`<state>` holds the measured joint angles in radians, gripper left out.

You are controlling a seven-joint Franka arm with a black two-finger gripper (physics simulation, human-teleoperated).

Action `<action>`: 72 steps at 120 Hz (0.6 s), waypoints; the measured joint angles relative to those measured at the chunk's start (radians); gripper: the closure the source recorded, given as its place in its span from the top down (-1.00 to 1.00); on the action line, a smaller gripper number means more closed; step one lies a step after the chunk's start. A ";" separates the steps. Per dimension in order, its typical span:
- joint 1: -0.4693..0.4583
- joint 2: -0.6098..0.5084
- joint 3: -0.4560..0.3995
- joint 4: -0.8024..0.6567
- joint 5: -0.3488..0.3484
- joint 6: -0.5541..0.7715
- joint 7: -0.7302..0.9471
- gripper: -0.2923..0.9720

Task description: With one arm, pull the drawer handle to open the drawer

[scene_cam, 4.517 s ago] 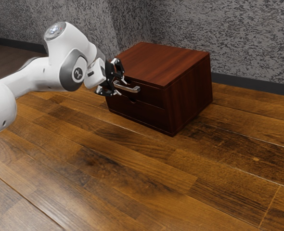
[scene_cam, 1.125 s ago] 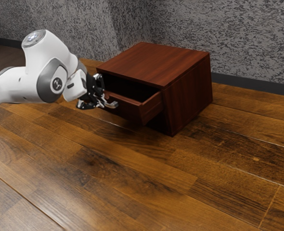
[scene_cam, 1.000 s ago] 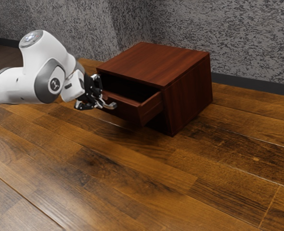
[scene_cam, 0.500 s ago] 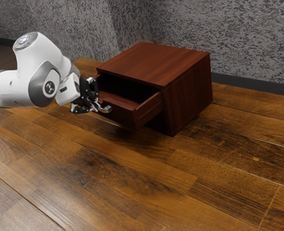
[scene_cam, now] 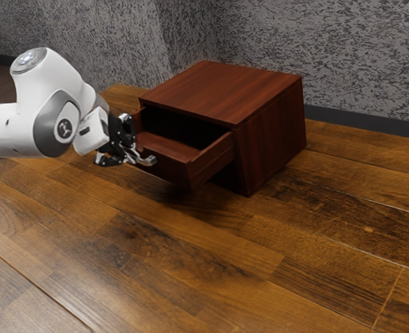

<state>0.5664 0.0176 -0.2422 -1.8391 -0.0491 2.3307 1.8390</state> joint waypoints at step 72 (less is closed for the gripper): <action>0.000 -0.293 0.090 0.012 -0.154 -0.273 0.021 0.13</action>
<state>0.5664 -0.2749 -0.1525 -1.8275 -0.2034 2.0576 1.8599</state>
